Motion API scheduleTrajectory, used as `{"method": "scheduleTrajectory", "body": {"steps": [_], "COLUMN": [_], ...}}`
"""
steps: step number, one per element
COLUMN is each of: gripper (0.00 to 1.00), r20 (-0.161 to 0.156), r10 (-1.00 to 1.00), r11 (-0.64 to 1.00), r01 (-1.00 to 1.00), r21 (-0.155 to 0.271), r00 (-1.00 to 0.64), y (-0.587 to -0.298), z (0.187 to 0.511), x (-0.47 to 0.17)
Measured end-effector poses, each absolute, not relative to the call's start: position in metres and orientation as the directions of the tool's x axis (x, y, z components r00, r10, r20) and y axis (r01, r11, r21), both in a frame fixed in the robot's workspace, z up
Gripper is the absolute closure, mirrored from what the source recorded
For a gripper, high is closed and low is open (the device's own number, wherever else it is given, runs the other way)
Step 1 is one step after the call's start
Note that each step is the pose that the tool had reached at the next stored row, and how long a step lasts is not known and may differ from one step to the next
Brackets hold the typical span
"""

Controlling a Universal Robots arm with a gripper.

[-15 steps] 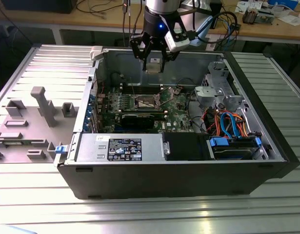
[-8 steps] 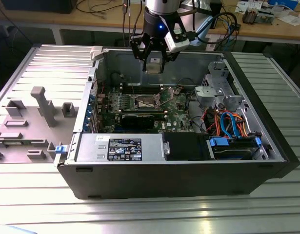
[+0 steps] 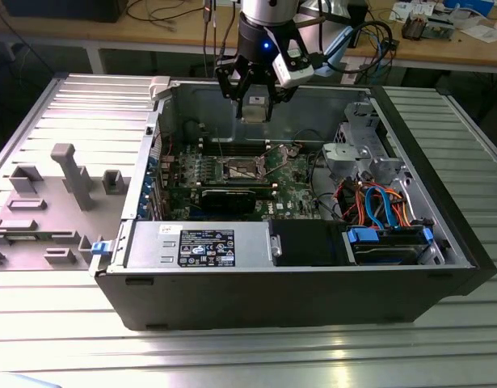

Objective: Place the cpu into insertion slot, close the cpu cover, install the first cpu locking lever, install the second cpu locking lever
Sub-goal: 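Place the cpu into insertion slot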

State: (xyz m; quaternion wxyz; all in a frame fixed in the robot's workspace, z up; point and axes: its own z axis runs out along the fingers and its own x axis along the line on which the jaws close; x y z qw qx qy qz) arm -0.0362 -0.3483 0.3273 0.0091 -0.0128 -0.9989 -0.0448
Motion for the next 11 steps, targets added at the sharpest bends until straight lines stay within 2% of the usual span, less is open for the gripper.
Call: {"method": "scheduleTrajectory", "body": {"steps": [11], "gripper": [0.45], "r20": [0.019], "r10": [0.025], "r11": [0.996], "r01": [0.026], "r21": [0.089], "r00": [-1.0], "y": [-0.3483], "z": [0.3256], "x": [-0.0362]}}
